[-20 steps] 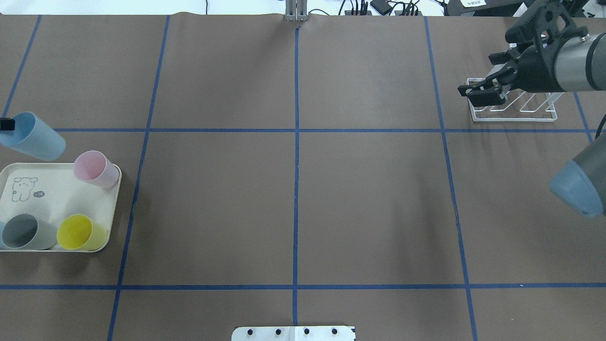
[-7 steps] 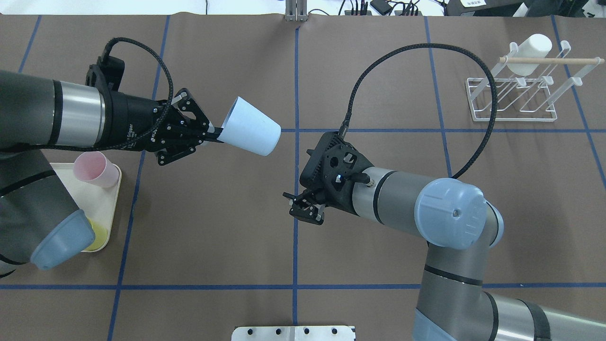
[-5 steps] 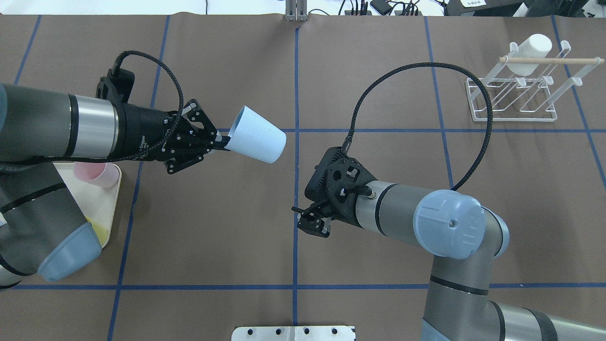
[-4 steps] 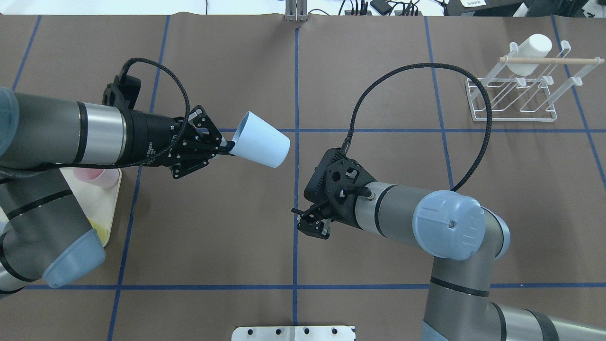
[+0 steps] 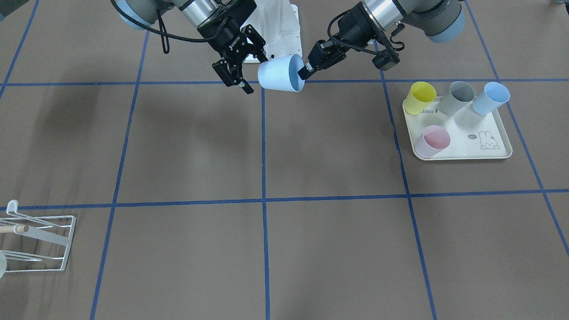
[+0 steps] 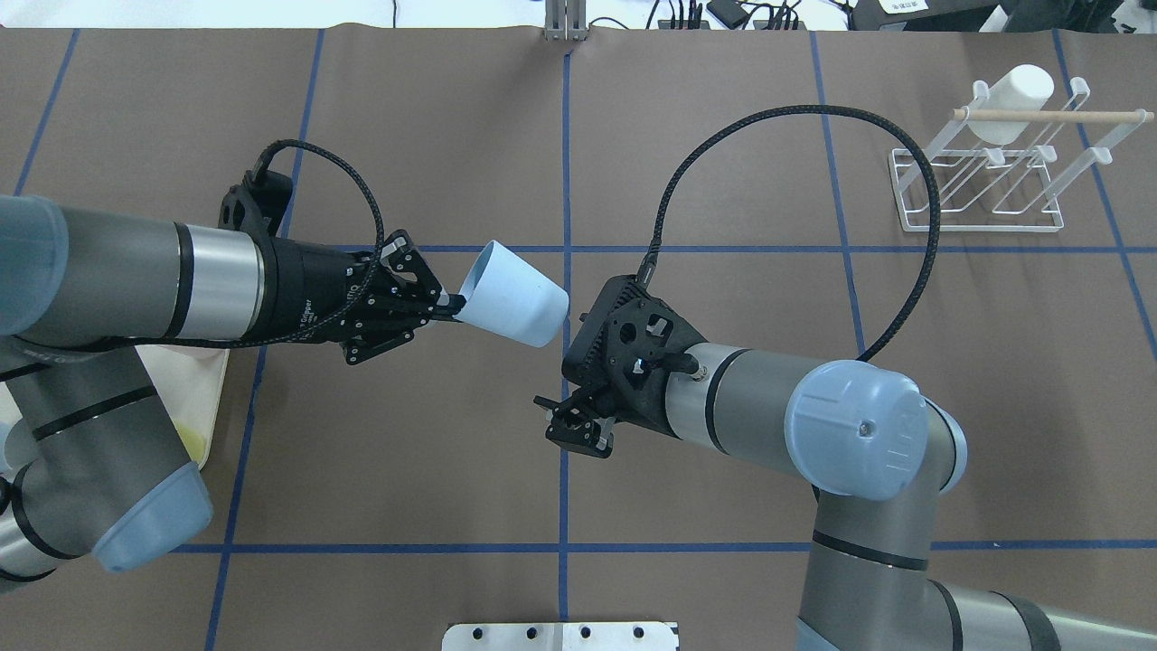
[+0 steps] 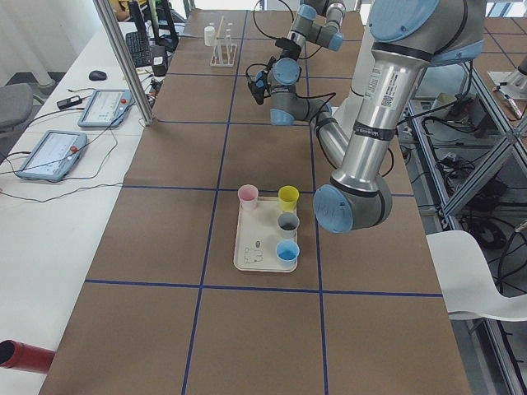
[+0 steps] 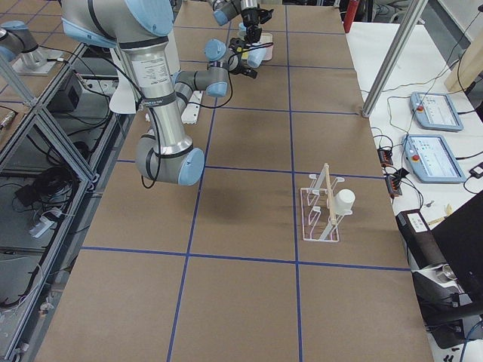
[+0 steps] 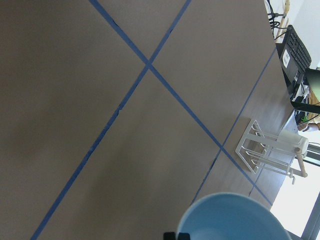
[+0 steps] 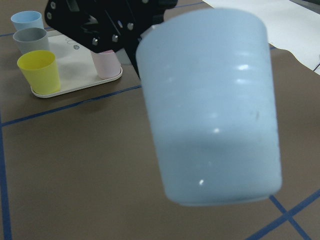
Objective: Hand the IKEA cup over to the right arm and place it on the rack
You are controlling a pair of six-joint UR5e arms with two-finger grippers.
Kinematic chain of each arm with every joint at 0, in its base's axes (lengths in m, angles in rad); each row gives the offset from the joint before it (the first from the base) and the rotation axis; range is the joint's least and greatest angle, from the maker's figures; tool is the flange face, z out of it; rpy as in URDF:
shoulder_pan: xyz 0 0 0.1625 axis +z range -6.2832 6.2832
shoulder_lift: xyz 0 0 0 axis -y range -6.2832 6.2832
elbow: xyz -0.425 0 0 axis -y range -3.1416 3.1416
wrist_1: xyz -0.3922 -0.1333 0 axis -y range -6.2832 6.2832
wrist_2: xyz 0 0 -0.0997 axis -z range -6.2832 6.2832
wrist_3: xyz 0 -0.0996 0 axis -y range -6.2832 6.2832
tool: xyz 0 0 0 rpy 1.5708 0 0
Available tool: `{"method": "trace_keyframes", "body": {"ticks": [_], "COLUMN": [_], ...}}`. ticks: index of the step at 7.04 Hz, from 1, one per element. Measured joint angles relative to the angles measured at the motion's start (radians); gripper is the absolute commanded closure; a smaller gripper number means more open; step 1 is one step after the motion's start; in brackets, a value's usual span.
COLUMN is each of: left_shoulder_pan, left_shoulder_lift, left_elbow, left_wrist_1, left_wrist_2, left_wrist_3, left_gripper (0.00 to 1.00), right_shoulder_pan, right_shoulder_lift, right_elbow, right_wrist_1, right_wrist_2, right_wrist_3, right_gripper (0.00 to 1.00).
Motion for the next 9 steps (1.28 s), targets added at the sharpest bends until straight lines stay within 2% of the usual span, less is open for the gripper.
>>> {"method": "trace_keyframes", "body": {"ticks": [9], "left_shoulder_pan": [0.066], "left_shoulder_lift": [-0.002], "left_elbow": [-0.004], "left_wrist_1": [-0.002], "left_wrist_2": [0.003], "left_wrist_3": [0.039], "left_gripper": [1.0], "right_shoulder_pan": [0.013], "right_shoulder_lift": [0.012], "right_elbow": [0.017], "right_wrist_1": [0.007], "right_wrist_2": [0.001], "right_wrist_3": [-0.032], "right_gripper": [0.02]}}
